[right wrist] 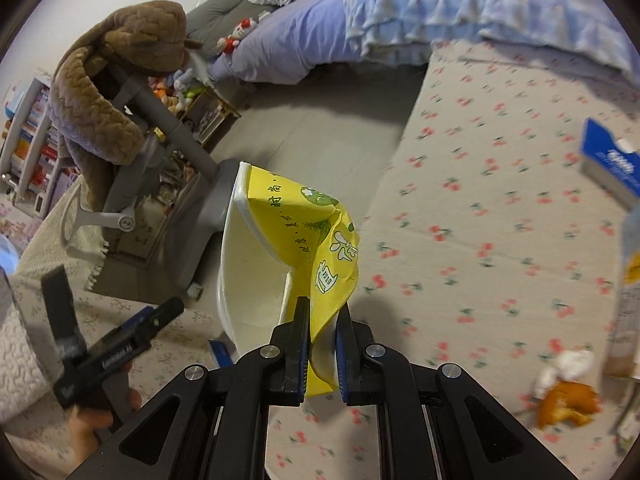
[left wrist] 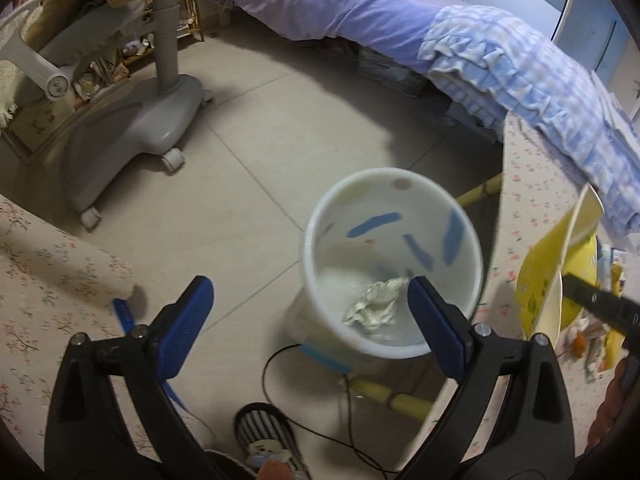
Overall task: Collect trash
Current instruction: 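Carry tissue and yellow wrapper to the wastebasket and release both, then return to the table and grasp the yellow sponge with the right gripper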
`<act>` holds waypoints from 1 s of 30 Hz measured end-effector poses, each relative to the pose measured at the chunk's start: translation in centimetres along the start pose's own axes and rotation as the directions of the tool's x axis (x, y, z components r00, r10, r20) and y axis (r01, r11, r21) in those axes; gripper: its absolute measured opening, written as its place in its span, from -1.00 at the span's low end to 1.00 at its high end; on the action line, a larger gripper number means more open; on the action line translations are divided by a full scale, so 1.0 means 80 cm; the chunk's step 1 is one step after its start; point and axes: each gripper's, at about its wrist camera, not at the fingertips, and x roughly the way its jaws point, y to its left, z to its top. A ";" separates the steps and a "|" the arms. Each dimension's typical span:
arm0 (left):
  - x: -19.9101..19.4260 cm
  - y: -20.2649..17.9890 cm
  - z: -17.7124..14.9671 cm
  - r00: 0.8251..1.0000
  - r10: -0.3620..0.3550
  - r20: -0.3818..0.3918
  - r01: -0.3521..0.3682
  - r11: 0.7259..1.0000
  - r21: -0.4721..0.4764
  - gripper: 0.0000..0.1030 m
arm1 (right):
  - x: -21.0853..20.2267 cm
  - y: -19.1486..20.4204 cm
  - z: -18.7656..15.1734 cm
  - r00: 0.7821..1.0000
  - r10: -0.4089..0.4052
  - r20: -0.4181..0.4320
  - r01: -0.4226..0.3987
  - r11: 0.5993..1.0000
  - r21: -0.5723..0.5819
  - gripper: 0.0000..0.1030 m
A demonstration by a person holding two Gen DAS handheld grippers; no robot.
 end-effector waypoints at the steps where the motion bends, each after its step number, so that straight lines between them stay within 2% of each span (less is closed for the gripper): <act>1: 0.000 0.002 -0.001 1.000 0.004 -0.001 -0.004 1.000 0.003 0.89 | 0.006 0.003 0.001 1.000 0.000 -0.004 0.000 1.000 0.000 -0.75; 8: -0.001 0.013 0.001 0.999 0.033 0.007 -0.033 0.999 0.021 0.90 | 0.040 0.008 0.007 1.000 0.031 -0.003 -0.031 1.000 0.004 -0.69; 10: -0.001 0.013 0.001 1.000 0.028 0.007 -0.028 0.999 0.018 0.90 | 0.042 0.012 0.007 0.999 0.039 0.000 -0.039 0.999 -0.018 -0.57; 11: -0.002 0.014 0.002 1.000 0.022 0.006 -0.022 1.000 0.015 0.90 | 0.041 0.015 0.007 0.999 0.032 0.002 -0.032 0.999 -0.025 -0.29; 12: -0.002 0.013 0.002 1.000 0.018 0.005 -0.018 1.000 0.014 0.90 | 0.039 0.017 0.008 1.000 0.019 0.008 -0.018 0.999 -0.031 0.17; 14: -0.003 0.013 0.002 1.000 0.014 0.005 -0.014 1.000 0.013 0.90 | 0.028 0.022 0.007 0.999 0.002 0.044 0.000 0.999 -0.048 0.54; 22: -0.010 0.005 0.000 1.000 -0.016 0.008 0.016 1.000 0.013 0.90 | -0.022 0.032 -0.009 0.987 -0.068 0.147 0.083 0.992 -0.099 0.55; 26: -0.017 -0.010 -0.006 0.999 -0.051 0.004 0.051 0.998 0.035 0.90 | -0.058 0.029 -0.030 0.955 -0.169 0.246 0.205 0.970 -0.129 0.63; 30: -0.025 -0.033 -0.010 0.996 -0.083 0.012 0.082 0.994 0.074 0.90 | -0.089 0.025 -0.044 0.924 -0.211 0.320 0.270 0.951 -0.152 0.68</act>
